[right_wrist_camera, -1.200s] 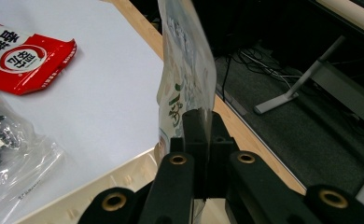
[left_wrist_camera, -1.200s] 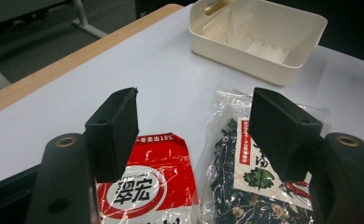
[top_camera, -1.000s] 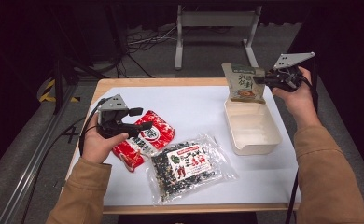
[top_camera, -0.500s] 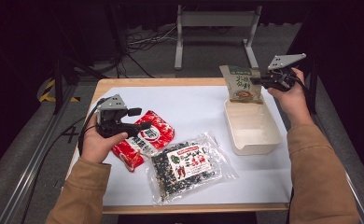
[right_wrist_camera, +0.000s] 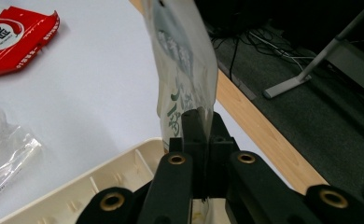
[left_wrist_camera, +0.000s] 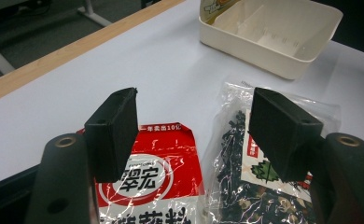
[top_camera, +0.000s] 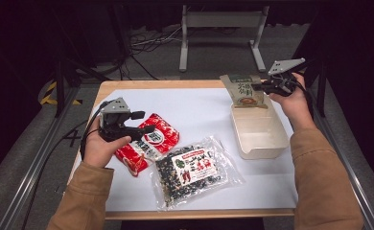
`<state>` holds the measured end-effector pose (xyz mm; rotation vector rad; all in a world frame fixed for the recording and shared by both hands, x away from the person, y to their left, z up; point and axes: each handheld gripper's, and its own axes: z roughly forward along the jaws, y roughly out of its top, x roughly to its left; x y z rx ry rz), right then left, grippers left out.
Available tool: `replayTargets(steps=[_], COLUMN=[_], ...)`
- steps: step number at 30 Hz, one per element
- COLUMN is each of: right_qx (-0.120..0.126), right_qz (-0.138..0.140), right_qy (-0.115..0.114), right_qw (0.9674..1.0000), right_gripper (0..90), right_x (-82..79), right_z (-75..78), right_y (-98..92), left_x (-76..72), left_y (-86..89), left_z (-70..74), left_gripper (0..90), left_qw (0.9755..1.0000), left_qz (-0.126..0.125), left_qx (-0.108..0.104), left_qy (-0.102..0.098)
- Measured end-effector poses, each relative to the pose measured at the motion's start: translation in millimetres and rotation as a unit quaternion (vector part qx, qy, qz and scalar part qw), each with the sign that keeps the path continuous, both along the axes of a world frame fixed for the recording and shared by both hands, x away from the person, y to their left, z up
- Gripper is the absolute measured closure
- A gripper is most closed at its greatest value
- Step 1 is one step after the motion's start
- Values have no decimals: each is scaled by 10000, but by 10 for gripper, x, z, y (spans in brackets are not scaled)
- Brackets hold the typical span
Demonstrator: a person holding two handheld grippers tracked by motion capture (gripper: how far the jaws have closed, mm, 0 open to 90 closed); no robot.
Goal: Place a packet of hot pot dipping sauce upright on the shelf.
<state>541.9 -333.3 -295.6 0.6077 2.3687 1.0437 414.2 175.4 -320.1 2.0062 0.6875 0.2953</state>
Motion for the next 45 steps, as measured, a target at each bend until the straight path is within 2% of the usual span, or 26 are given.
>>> replayTargets(steps=[13, 18, 25, 29, 36, 38, 40, 45], right_qx=[85, 278, 266, 34, -80, -341, -396, -455], right_qz=[-69, -209, -478, -678, -918, -1072, -1164, -1368], right_qy=[146, 160, 203, 354, 420, 496, 546, 602], right_qw=[9998, 9993, 9983, 9971, 9949, 9924, 9909, 9877], right_gripper=[889, 883, 872, 877, 857, 843, 832, 735], right_x=[47, 50, 51, 57, 63, 64, 60, 35], right_z=[-148, -180, -195, -236, -291, -310, -333, -339], right_y=[24, -49, -119, -137, -154, -157, -175, -196], left_x=[27, 28, 35, 33, 33, 35, 28, 35], left_y=[38, 46, 46, 47, 52, 62, 73, 123], left_z=[-36, -41, -46, -47, -48, -48, -49, -60], left_gripper=[334, 334, 334, 334, 334, 334, 334, 333], left_qw=[9999, 9999, 9999, 9999, 9999, 9999, 9999, 9998], left_qz=[67, 75, 64, 62, 57, 64, 73, 132], left_qx=[-23, -35, -8, -18, -15, 5, 1, 28], left_qy=[79, 107, 82, 98, 110, 92, 127, 146])
